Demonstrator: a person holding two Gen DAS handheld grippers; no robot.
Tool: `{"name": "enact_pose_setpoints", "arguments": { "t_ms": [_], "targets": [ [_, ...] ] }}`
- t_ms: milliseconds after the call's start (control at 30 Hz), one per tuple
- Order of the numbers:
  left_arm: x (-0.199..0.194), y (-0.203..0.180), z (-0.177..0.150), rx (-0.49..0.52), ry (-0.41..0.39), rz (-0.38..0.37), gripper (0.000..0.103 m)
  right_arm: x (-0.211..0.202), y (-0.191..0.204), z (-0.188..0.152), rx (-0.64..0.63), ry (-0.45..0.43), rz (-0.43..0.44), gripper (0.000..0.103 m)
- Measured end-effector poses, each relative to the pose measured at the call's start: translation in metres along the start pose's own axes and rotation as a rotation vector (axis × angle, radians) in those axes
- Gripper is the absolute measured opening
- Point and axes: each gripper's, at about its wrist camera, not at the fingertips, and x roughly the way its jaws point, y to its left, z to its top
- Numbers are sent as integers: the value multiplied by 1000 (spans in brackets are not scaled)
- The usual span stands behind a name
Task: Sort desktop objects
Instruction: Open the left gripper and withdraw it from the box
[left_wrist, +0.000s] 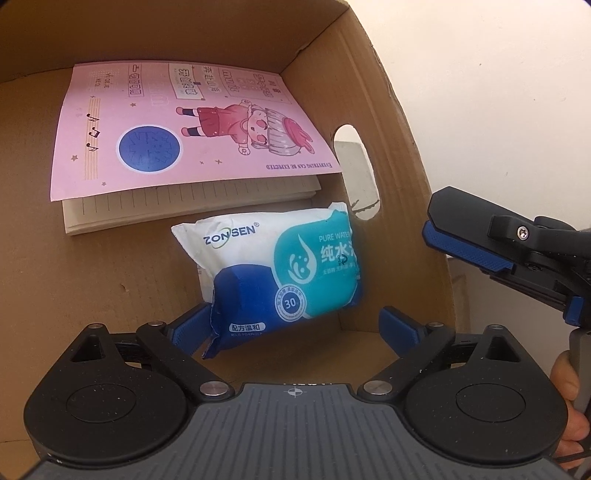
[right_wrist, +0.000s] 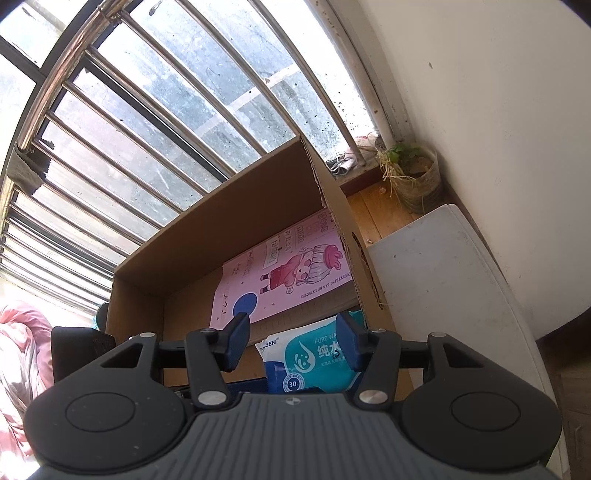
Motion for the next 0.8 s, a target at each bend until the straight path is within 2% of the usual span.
{"name": "enact_pose_setpoints", "arguments": {
  "t_ms": [133,333,433,500,600,633,733,800],
  "targets": [
    [-19,-9,-7,38,-119,62,98,-9,3,1,-18,-19,44,57],
    [-65,-16,-30,3,-350,118,98,-25,14,3,-87,-64,89,63],
    [-95,-18,-48,-10,-469,153,98,-30,16,6,-126,-90,60,63],
    [-112,-17,-58,-26,-529,206,99,-30,13,11,-127,-101,25,65],
    [-136,-5,-68,-73,-606,350,100,-22,4,17,-150,-95,-91,66],
    [-143,2,-70,-99,-624,430,101,-17,2,18,-165,-87,-136,66],
    [-152,28,-71,-161,-607,619,102,-1,-6,19,-191,-44,-221,66],
    [-155,43,-72,-201,-586,676,102,11,-12,20,-191,-7,-236,66]
  ]
}}
